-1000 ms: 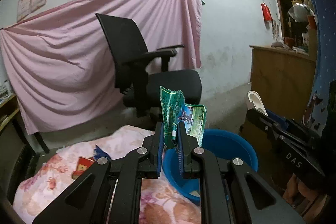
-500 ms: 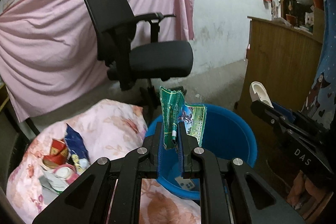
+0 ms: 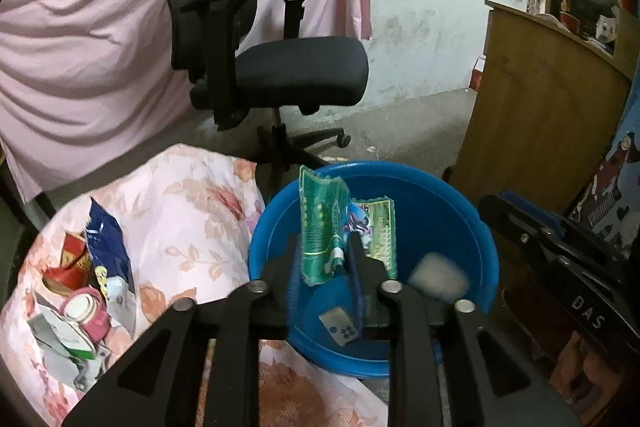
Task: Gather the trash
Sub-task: 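Open both grippers to drop the wrapper and container into the basin, then grasp the grey face mask with the left gripper while the right gripper grasps the blue snack bag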
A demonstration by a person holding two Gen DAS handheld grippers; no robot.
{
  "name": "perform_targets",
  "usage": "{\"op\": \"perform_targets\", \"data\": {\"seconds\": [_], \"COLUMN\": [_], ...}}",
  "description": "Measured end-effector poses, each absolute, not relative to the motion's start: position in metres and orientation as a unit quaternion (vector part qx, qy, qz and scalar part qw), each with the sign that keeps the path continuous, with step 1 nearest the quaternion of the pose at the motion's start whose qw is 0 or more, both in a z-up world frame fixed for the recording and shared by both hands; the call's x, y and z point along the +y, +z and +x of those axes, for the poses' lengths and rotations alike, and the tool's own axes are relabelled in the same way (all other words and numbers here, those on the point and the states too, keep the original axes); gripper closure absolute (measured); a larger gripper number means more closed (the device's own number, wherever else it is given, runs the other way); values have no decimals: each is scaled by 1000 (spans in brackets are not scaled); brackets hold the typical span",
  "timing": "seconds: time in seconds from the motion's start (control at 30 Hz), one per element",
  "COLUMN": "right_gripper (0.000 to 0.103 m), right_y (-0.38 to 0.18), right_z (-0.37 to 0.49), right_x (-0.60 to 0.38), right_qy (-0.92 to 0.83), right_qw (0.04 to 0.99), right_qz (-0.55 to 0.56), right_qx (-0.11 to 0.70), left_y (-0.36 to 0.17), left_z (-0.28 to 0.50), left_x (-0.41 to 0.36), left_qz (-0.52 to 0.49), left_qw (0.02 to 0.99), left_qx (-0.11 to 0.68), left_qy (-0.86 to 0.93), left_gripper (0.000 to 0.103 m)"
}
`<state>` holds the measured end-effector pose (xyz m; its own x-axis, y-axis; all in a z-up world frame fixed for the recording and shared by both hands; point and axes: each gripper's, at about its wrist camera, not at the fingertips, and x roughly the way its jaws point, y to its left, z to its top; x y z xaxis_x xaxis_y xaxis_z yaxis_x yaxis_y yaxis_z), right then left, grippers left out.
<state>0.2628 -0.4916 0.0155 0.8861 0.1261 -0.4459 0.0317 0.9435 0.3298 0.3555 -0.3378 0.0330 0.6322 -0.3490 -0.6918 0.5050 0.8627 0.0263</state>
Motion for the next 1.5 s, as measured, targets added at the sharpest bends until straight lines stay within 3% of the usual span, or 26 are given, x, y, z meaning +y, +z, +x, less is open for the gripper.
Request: {"op": "perform_targets", "data": {"seconds": [0.27, 0.53, 0.63, 0.67, 0.77, 0.83, 0.9, 0.97, 1.27, 1.5], "right_gripper": [61, 51, 39, 31, 23, 19, 7, 0, 0, 0], "right_y": [15, 34, 47, 51, 66, 74, 81, 86, 107, 106], "right_z": [262, 257, 254, 252, 244, 241, 238, 235, 227, 241], "right_x": [-489, -479, -470, -466, -452, -442, -433, -426, -382, -340], "right_qy": [23, 25, 28, 30, 39, 45, 51, 58, 92, 120], "right_qw": [957, 967, 972, 974, 982, 985, 988, 989, 990, 990], "right_qz": [160, 152, 148, 146, 136, 127, 123, 123, 109, 71], "right_qx": [239, 205, 180, 168, 128, 105, 83, 62, -10, -2], "left_y": [30, 63, 79, 86, 103, 114, 121, 127, 131, 108], "left_z": [362, 344, 337, 333, 322, 314, 306, 298, 266, 255], "left_x": [-322, -284, -262, -251, -222, -203, -184, -169, -117, -87], "left_qz": [62, -1, -31, -45, -75, -92, -106, -109, -77, -56], "left_qw": [888, 913, 924, 929, 941, 950, 958, 965, 986, 989], "left_qx": [388, 339, 314, 302, 270, 242, 213, 191, 126, 124], "left_qy": [-240, -227, -215, -209, -191, -176, -159, -143, -82, -54], "left_gripper": [76, 58, 50, 48, 35, 13, 5, 3, 3, 3]}}
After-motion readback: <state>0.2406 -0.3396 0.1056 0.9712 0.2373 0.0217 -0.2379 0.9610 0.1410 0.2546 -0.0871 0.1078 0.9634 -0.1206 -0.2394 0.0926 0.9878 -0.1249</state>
